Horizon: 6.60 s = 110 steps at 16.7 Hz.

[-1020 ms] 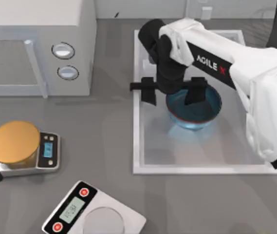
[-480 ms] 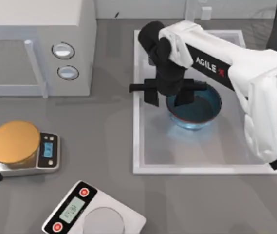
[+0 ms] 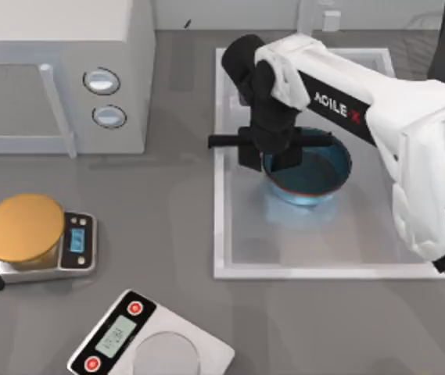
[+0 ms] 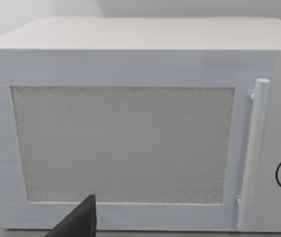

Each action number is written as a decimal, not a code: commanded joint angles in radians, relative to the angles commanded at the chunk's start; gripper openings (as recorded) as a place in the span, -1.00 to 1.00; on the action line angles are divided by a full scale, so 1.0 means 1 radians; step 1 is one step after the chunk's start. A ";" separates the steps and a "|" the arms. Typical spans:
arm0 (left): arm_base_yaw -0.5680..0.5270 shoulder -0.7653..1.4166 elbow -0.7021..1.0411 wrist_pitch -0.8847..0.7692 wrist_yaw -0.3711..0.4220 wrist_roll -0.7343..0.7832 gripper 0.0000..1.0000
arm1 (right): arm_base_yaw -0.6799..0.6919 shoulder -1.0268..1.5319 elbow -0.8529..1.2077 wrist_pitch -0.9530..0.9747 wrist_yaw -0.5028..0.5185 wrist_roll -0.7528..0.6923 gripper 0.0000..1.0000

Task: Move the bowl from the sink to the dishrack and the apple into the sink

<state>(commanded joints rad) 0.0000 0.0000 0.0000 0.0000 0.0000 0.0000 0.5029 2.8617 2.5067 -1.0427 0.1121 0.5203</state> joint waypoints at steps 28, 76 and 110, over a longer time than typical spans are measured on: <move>0.000 0.000 0.000 0.000 0.000 0.000 1.00 | 0.485 -1.103 -0.633 -0.532 0.059 0.476 -1.00; 0.000 0.000 0.000 0.000 0.000 0.000 1.00 | -0.822 -1.102 -1.487 1.803 -0.403 -0.504 -1.00; 0.000 0.000 0.000 0.000 0.000 0.000 1.00 | -0.796 -1.164 -1.577 1.824 -0.375 -0.505 1.00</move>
<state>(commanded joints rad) 0.0000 0.0000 0.0000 0.0000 0.0000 0.0000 -0.2930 1.6977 0.9293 0.7810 -0.2629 0.0154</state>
